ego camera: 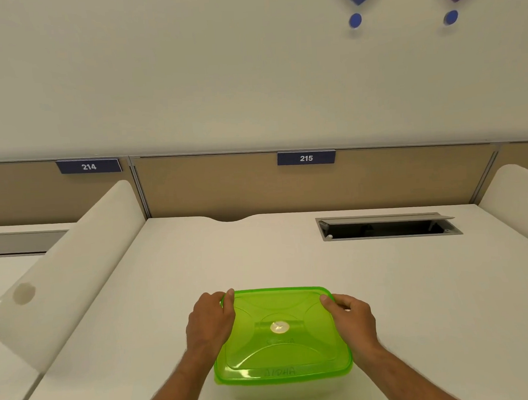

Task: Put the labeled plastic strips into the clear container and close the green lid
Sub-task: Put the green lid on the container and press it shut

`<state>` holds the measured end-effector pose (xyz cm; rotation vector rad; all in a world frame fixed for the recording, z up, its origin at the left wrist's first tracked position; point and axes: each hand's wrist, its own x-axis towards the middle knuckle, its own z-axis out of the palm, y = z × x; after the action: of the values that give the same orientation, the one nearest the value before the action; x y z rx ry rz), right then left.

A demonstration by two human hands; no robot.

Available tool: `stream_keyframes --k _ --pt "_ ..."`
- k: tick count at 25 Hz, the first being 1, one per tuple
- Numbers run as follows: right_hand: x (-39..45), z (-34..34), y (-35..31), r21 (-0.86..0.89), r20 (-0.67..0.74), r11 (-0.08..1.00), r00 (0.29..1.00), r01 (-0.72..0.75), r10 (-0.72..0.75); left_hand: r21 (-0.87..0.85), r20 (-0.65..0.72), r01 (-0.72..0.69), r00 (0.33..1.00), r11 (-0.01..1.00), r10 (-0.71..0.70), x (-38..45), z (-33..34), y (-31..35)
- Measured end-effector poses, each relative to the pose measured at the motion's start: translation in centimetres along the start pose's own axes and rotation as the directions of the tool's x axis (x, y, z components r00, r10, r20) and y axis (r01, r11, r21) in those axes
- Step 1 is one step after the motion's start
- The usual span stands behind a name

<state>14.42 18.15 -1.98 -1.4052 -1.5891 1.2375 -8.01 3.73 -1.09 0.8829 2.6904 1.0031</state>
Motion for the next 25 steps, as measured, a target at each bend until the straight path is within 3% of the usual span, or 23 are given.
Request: stream_keyframes --k 13,25 --pt "0.0 0.7 1.5 -0.076 0.008 0.996 0.999 0.050 -0.050 0.059 0.038 0.064 0.997 0.996 -0.067 0.0 1.3 -0.4" --pt "1.9 1.2 1.8 -0.089 0.136 0.995 0.989 -0.037 0.049 0.022 0.132 -0.079 0.988 0.997 0.075 1.9 1.9 -0.4"
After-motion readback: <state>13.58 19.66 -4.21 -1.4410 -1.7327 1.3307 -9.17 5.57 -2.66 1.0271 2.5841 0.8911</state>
